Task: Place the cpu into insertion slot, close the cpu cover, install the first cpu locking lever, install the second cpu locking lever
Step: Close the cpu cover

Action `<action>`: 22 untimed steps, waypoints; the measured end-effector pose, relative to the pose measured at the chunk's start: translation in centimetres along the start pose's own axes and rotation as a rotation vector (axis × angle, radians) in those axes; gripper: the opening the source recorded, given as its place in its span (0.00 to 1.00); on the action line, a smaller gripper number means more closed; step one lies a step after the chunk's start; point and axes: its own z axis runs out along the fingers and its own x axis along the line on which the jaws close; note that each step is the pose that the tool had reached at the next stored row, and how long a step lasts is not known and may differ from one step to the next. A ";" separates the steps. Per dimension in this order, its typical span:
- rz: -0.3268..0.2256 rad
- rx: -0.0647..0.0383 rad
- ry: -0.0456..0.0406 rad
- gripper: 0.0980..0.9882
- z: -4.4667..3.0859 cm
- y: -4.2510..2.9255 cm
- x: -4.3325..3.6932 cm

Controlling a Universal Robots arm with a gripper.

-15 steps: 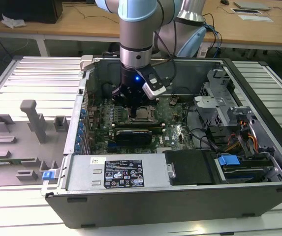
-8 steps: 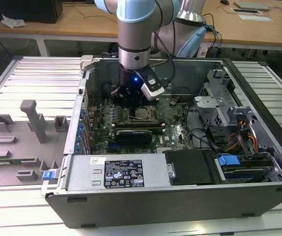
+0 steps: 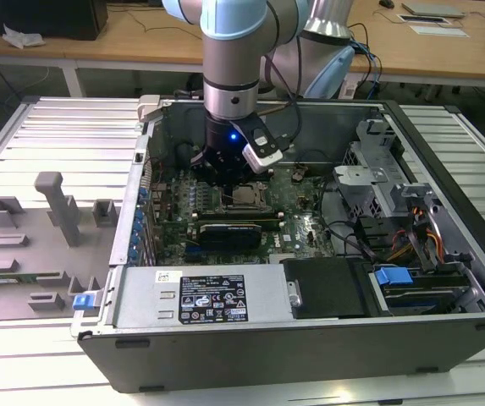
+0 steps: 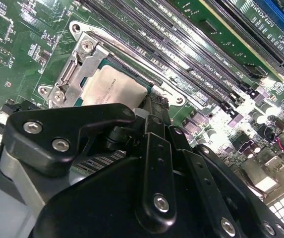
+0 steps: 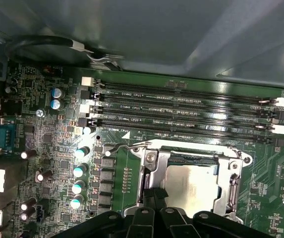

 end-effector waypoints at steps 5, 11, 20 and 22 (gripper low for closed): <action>0.000 0.000 -0.0002 0.01 0.01 -0.01 -0.10; 0.000 0.000 -0.0001 0.01 -0.80 -0.05 -0.15; 0.021 -0.030 -0.0024 0.01 -0.72 -0.03 -0.02; 0.027 -0.033 -0.0025 0.01 -0.52 -0.03 -0.01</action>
